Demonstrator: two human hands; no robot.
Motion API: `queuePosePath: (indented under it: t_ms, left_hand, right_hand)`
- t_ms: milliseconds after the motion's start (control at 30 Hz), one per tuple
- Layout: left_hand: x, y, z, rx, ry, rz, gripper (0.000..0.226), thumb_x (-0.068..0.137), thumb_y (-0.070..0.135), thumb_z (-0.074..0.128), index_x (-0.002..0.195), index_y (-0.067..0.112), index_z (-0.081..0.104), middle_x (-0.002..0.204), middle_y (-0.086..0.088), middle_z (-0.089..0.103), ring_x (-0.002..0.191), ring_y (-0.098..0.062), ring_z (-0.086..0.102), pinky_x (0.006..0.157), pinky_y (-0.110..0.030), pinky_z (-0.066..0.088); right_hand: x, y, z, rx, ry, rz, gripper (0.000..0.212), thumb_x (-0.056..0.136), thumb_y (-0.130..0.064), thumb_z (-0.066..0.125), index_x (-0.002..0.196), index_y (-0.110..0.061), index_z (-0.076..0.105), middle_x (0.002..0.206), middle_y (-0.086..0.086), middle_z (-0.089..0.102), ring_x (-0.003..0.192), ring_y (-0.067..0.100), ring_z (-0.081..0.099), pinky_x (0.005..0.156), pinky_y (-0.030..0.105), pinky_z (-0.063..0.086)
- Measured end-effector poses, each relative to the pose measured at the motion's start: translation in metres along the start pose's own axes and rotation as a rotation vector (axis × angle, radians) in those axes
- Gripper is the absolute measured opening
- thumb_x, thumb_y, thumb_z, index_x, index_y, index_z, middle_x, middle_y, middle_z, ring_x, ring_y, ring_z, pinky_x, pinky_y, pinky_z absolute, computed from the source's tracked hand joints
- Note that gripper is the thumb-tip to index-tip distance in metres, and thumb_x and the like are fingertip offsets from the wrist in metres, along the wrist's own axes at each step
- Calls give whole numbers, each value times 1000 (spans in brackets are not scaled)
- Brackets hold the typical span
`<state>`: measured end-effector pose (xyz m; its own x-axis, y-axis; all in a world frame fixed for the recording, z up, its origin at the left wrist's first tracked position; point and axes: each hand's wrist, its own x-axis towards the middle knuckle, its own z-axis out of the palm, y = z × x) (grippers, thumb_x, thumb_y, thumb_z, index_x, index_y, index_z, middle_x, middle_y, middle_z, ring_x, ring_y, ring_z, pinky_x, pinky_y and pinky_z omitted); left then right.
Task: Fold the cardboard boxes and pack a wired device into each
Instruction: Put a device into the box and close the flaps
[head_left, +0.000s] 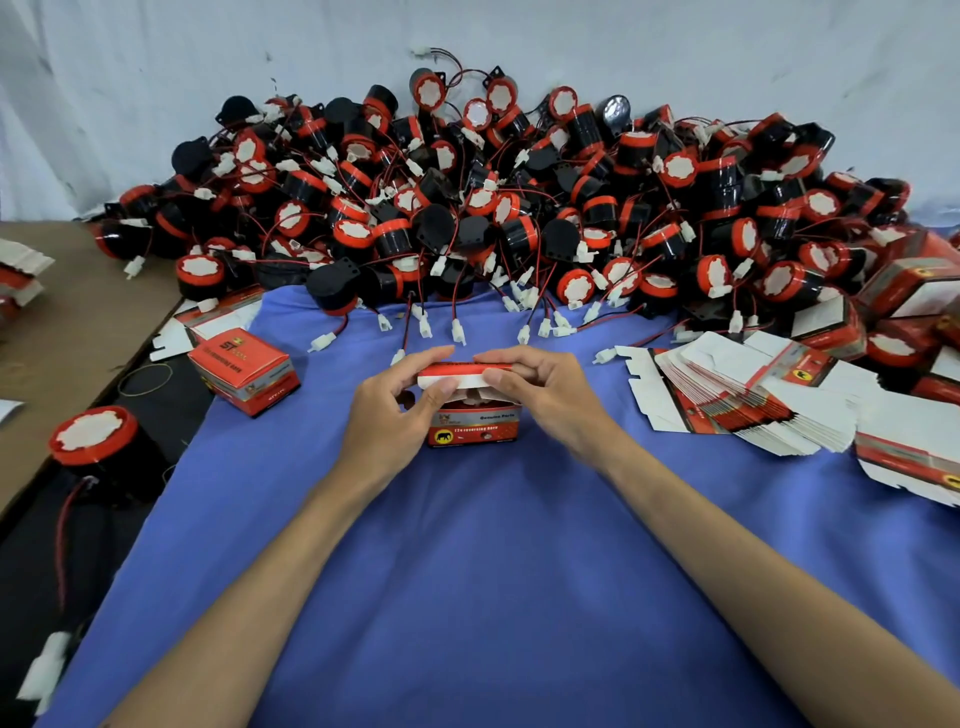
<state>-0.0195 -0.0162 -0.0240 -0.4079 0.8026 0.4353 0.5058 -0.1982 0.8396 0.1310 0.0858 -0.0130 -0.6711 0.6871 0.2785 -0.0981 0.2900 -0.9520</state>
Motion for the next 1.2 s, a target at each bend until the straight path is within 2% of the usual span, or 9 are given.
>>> queuePosePath:
  t_ms: [67,233,400,633,733,867,1000,1100,1200]
  left_hand:
    - [0,1,0,6,6,-3,21,87,36,60,108,36,63,100,17,68,92,-6,65,78,-26,54]
    - [0,2,3,17,59,3,20,89,20,66,108,29,69,100,10,71,96,-5,67,80,-20,54]
    - [-2,2,4,70,91,60,18,87,10,68,105,12,74,94,9,71,90,3,65,76,-12,52]
    - [-3,1,2,83,63,93,19,87,12,68,105,10,74,96,6,71,89,3,65,76,-10,51]
    - [-5,3,4,149,102,124,22,85,17,70,106,11,74,94,11,68,89,-6,64,81,-18,51]
    - [-4,2,7,380,219,216,27,77,26,78,102,15,76,82,7,58,88,-21,52,79,-46,44]
    - [-1,-3,7,424,173,236,26,81,32,70,104,20,76,105,-11,50,104,-21,41,90,-37,33]
    - [1,-5,4,245,-39,207,25,90,15,67,115,19,70,133,6,48,125,-9,40,106,-24,34]
    - [1,-5,1,178,-132,181,30,94,12,60,123,18,65,129,11,54,124,-6,49,103,-13,38]
  right_hand:
    - [0,1,0,-26,12,-35,17,92,-11,60,97,-25,68,77,-12,73,82,5,69,70,17,52]
    - [-2,4,2,-35,39,-108,17,92,-7,60,103,-16,69,95,-2,72,89,11,69,74,20,54]
    - [-3,7,0,-55,47,-107,21,89,-1,62,97,-19,71,90,-6,73,87,10,70,77,21,55]
    - [-5,8,1,-135,74,-126,19,91,-6,62,97,-20,72,92,-3,73,89,12,70,81,27,56]
    - [-7,8,-2,-152,59,-79,19,92,-12,61,102,-26,70,103,3,72,100,19,66,88,35,54]
    - [-9,7,-3,-274,94,-107,23,94,-16,58,105,-35,66,90,-5,63,90,14,57,74,16,47]
    - [-12,9,-6,-428,140,-159,25,92,-16,61,116,-20,67,84,-5,38,77,-3,41,70,10,39]
    - [-14,11,-7,-475,168,-217,26,90,-15,63,115,-18,68,111,-2,45,102,-5,43,89,10,40]
    - [-15,13,-4,-459,137,-238,25,91,-13,61,114,-13,69,128,-6,52,115,-1,48,95,12,43]
